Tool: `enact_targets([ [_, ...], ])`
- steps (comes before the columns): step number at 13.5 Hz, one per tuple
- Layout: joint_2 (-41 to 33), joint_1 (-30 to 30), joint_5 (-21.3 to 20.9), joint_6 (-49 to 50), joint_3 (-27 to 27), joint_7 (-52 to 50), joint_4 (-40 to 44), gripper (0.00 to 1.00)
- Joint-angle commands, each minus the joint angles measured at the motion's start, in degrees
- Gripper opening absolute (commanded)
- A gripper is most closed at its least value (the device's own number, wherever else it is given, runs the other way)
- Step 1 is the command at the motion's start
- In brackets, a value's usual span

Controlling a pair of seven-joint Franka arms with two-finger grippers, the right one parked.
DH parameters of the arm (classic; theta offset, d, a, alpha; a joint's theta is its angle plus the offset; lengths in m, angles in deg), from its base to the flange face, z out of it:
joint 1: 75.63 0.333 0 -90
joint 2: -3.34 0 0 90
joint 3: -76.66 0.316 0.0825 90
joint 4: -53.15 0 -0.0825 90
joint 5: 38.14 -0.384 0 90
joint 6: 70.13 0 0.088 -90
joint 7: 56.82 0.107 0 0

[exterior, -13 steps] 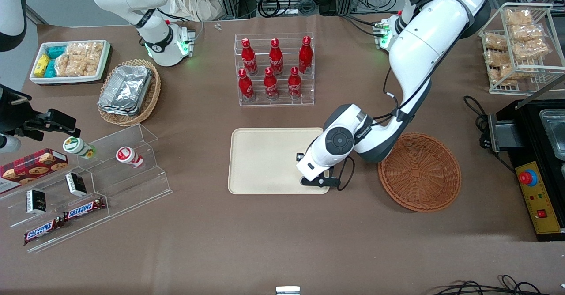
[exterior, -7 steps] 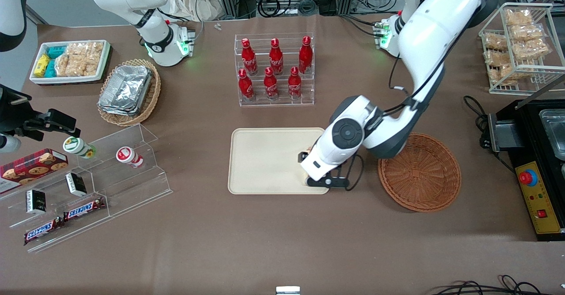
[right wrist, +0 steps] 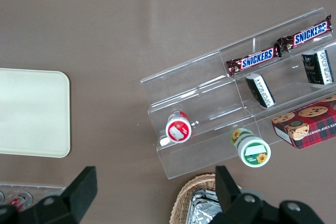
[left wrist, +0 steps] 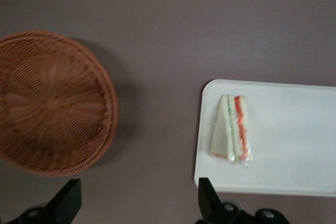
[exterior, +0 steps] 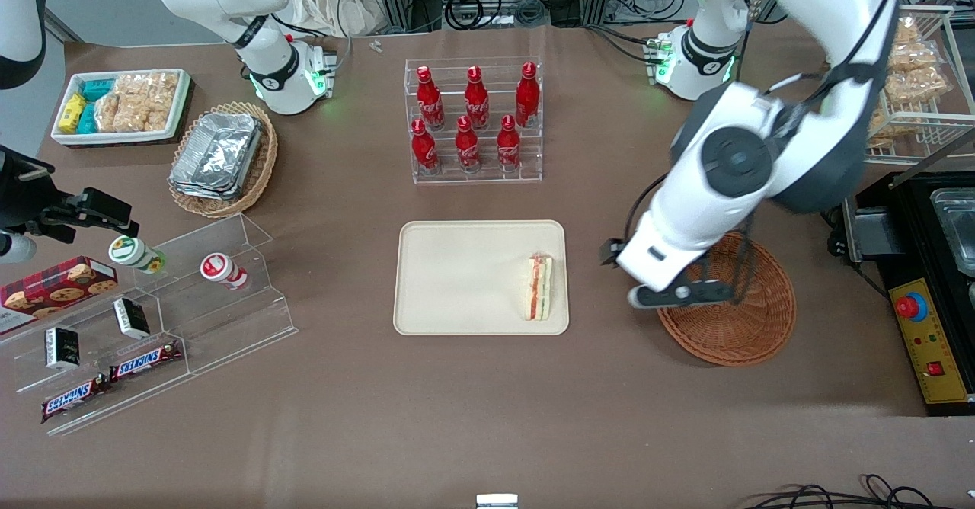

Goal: Place sandwich from basket to tray

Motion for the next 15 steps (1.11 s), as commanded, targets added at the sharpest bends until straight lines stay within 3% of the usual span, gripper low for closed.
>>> enact_targets([
  [1, -5.3, 4.9, 3.2, 2.2, -0.4, 4.9, -2.0, 1.0],
  [3, -7.1, 8.3, 5.0, 3.2, -0.3, 9.0, -2.2, 1.0],
  [9, -12.5, 16.0, 5.1, 10.6, 0.1, 20.8, -4.8, 1.0],
  [10, -14.3, 15.7, 5.2, 10.3, 2.2, 24.3, -7.3, 1.0],
  [13, -19.3, 6.1, 7.2, 5.5, 17.2, 30.1, -14.0, 1.0],
  [15, -24.8, 5.7, 7.4, -0.1, 20.5, 37.3, -22.9, 1.0],
])
